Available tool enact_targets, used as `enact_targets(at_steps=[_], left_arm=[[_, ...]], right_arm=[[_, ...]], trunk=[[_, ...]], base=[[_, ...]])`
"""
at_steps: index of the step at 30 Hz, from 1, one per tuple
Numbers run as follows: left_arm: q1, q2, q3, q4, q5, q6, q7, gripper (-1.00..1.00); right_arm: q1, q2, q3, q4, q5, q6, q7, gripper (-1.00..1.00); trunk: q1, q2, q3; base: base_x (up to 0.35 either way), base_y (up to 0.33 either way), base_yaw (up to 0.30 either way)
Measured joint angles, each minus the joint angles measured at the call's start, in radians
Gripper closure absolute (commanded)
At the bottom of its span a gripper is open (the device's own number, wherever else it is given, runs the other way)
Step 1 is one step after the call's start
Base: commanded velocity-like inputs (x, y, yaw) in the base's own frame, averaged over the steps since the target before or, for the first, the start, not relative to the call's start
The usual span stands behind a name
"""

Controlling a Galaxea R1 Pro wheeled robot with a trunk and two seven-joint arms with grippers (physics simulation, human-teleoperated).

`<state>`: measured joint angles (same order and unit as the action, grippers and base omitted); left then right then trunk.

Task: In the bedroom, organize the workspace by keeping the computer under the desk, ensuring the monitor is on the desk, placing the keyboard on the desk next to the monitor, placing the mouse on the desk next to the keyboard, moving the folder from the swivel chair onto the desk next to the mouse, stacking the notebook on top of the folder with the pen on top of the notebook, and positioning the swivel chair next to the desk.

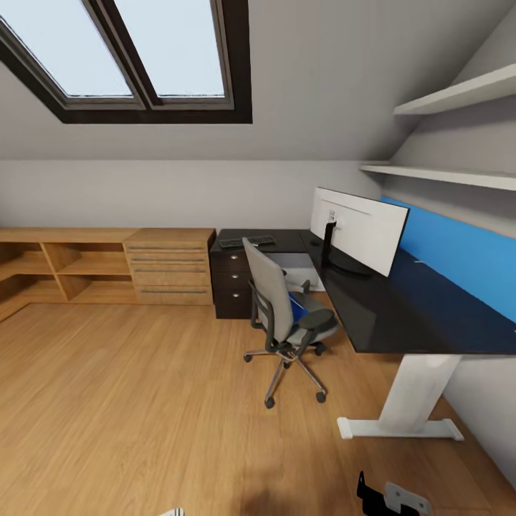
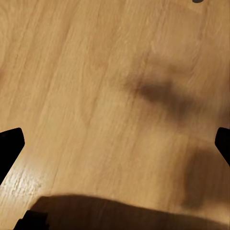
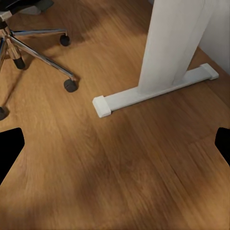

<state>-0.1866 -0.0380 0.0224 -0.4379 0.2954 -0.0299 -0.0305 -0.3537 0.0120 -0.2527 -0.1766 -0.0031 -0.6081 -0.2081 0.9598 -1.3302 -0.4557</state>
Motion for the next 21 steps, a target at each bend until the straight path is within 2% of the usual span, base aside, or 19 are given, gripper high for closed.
enact_targets(at_steps=[21], left_arm=[[0.0,0.0,0.0,0.0,0.0,0.0,0.001,-1.0]], right_arm=[[0.0,0.001,0.004,0.001,0.002,0.0,0.0,-1.0]], trunk=[[0.081,-0.147,-0.066]], base=[[0.0,0.0,0.0]])
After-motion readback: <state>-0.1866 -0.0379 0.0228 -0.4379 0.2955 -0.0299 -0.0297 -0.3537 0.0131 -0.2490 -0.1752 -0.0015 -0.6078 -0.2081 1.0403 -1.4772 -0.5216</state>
